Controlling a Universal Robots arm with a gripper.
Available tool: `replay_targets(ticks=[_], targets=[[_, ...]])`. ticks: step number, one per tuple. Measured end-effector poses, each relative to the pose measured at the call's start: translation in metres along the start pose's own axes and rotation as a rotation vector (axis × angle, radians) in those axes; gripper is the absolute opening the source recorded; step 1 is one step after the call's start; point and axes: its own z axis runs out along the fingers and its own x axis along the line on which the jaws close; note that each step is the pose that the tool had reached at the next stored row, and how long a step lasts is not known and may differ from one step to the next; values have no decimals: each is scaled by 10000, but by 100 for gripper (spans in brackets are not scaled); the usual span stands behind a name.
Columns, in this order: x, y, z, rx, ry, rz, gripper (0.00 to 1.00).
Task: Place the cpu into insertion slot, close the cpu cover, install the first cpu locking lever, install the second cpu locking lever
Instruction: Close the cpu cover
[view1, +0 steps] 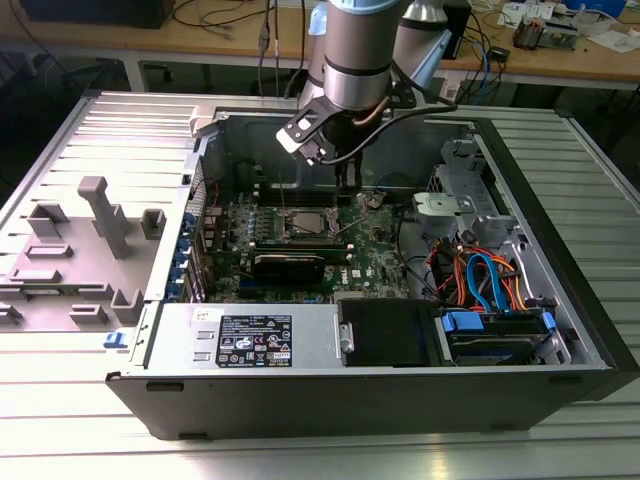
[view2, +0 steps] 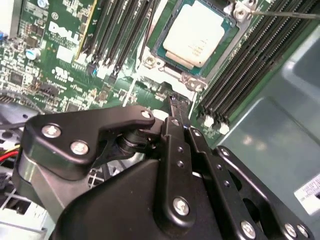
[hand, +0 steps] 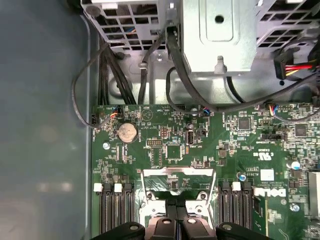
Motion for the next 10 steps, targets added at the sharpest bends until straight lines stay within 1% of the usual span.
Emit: replay_targets(ticks=[4,10], targets=[[2,3,-93,1,-1,-1,11],[2,3,-96,0,0,-1,11]])
